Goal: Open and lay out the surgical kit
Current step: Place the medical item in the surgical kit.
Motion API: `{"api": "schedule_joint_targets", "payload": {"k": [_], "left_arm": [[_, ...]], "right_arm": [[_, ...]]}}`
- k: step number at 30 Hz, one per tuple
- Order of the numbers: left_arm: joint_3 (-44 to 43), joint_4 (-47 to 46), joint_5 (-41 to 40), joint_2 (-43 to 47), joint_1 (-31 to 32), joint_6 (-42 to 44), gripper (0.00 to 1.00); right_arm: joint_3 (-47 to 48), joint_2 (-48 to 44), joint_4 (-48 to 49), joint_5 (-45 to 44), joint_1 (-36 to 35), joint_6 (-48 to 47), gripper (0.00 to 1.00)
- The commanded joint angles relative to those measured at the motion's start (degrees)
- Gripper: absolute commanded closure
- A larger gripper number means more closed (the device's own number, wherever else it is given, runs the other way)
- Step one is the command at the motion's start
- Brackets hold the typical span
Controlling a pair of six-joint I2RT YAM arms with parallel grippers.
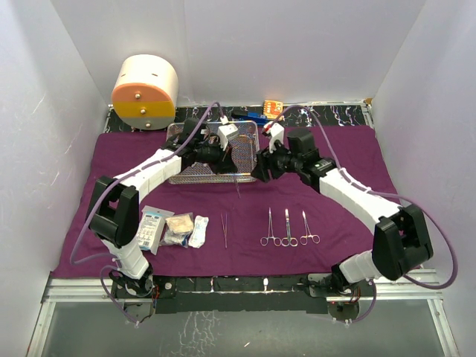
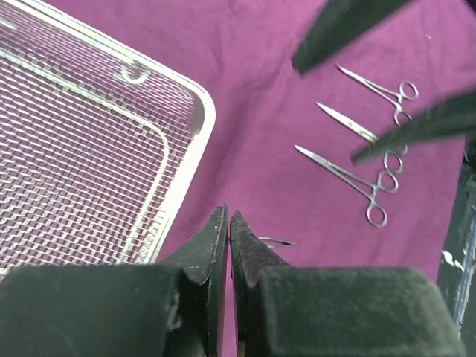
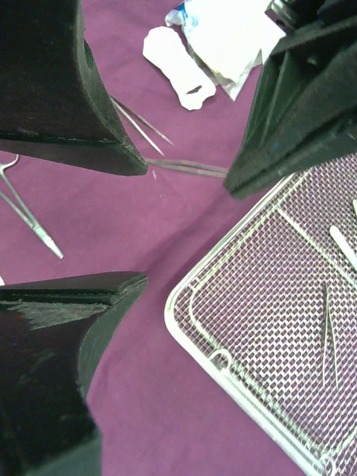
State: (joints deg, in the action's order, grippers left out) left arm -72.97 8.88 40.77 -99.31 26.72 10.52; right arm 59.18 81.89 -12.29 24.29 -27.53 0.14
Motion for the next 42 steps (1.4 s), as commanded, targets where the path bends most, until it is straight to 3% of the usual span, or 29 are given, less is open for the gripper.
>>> {"api": "schedule_joint_targets", "payload": {"k": [1, 10, 18, 24, 31, 42], "left_arm": [[3.0, 0.3, 10.7, 3.1, 0.0, 8.1, 1.00], [8.8, -1.8, 19.7, -0.2, 0.8, 9.3, 1.00], [14.2, -5.3, 25.6, -1.3, 1.1, 8.5, 1.00], [15.8, -4.4, 26.3, -3.6, 1.6, 12.2, 1.00], [17.4, -8.2, 24.4, -5.1, 3.0, 10.1, 1.00], [17.2, -5.0, 26.2, -7.2, 3.3, 12.2, 1.00]], "right_arm": [[-3.4, -4.3, 0.5, 3.7, 4.0, -4.0, 0.48], [-7.8, -7.2, 2.0, 5.7, 12.8, -4.5, 0.48], [-7.8, -4.2, 1.3, 7.7, 14.5, -4.6, 0.50], [-7.6, -2.8, 1.1, 8.0, 14.5, -4.8, 0.51], [-7.6, -2.0, 1.0, 8.4, 14.6, -4.9, 0.51], [-7.7, -1.6, 0.7, 8.7, 14.6, -5.6, 0.52]]}}
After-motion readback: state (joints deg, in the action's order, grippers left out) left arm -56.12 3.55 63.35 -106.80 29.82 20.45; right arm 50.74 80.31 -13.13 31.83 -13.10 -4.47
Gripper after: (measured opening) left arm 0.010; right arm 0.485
